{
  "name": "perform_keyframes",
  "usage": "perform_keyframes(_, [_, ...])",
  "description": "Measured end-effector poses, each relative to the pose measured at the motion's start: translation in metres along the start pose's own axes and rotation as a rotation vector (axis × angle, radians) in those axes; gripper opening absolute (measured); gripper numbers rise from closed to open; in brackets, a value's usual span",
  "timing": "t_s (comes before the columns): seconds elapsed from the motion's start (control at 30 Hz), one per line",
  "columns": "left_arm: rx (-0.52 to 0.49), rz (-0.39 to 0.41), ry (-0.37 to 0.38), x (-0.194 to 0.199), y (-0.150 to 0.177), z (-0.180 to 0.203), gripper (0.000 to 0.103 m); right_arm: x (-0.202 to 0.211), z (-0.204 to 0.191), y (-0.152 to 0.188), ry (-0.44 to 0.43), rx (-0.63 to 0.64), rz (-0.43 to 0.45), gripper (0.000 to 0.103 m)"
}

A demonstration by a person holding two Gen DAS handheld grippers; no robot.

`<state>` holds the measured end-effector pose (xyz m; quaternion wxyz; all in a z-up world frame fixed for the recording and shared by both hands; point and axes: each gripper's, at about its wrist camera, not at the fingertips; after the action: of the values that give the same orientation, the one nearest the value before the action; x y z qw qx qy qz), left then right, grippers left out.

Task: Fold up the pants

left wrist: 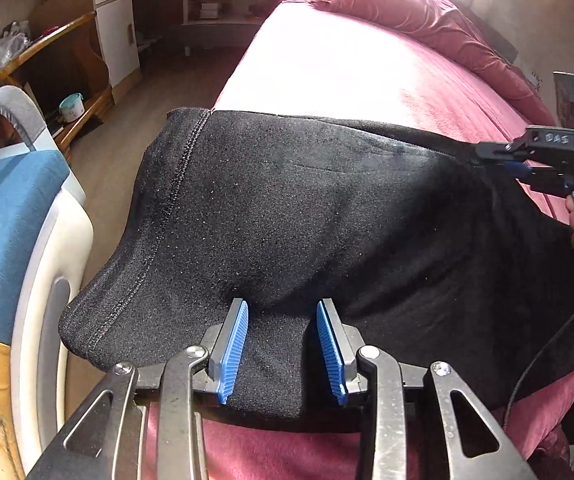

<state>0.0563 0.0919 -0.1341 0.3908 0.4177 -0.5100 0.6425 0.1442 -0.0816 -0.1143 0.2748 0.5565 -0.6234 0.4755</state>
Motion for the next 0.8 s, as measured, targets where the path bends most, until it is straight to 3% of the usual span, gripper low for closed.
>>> perform_keyframes(0.03, [-0.005, 0.004, -0.004, 0.0, 0.002, 0.003, 0.038, 0.018, 0.003, 0.01, -0.005, -0.012, 0.052, 0.083])
perform_keyframes(0.13, [-0.001, 0.008, 0.01, 0.004, 0.004, 0.003, 0.04, 0.067, 0.027, 0.036, -0.047, -0.084, 0.143, 0.083])
perform_keyframes(0.3, [0.013, 0.009, 0.025, 0.007, -0.003, -0.005, 0.051, 0.141, 0.101, 0.108, 0.031, -0.259, 0.259, 0.082])
perform_keyframes(0.37, [0.01, 0.014, 0.02, 0.011, -0.006, -0.003, 0.056, 0.169, 0.137, 0.134, 0.067, -0.344, 0.304, 0.074])
perform_keyframes(0.43, [0.013, 0.048, 0.024, 0.021, -0.01, -0.002, 0.056, 0.192, 0.179, 0.163, 0.075, -0.459, 0.334, 0.052])
perform_keyframes(0.5, [0.017, 0.072, 0.055, 0.032, -0.012, 0.0, 0.056, 0.217, 0.221, 0.191, 0.119, -0.57, 0.372, 0.041])
perform_keyframes(0.63, [0.012, 0.095, 0.071, 0.047, -0.01, 0.01, 0.056, 0.251, 0.305, 0.246, 0.143, -0.837, 0.463, 0.038])
perform_keyframes(0.8, [-0.006, 0.073, 0.095, 0.052, -0.005, 0.032, 0.056, 0.258, 0.369, 0.274, 0.093, -1.023, 0.51, 0.037])
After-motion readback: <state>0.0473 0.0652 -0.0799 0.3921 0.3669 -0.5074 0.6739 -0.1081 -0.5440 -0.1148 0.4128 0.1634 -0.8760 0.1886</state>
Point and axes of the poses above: each gripper's, at about its wrist camera, not at the fingertips, and x roughly against the way its jaws point, z to its right, y to its underside, and after that the axes turned 7 degrees about -z, right-handed
